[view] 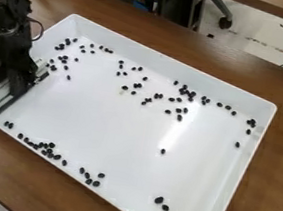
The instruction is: Sweep into pile
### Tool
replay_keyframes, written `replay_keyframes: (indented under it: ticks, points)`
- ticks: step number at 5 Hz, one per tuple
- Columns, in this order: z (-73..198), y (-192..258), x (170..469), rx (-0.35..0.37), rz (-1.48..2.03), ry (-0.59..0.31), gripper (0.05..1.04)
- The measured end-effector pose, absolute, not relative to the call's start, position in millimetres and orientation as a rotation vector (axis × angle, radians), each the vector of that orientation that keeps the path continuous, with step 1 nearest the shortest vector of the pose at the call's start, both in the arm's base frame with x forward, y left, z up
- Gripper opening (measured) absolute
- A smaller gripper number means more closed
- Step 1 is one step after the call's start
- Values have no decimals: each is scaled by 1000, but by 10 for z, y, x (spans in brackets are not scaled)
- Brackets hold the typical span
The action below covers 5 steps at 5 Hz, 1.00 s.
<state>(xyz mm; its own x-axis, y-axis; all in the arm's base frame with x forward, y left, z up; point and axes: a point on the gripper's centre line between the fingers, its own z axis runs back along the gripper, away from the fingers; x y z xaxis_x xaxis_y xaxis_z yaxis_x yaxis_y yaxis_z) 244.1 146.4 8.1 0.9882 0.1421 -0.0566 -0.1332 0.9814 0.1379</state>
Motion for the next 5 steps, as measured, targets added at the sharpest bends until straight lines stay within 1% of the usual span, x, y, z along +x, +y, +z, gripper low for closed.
replay_keyframes:
  ticks: [1,2,3,4,5]
  points:
    - [121,1341,2500,122,112,57,346]
    - [275,1018,2645,113,46,17,346]
    - [449,471,2777,121,-72,-24,346]
    - [510,-21,2798,134,-193,-22,346]
    - [520,-516,2857,57,-198,-34,346]
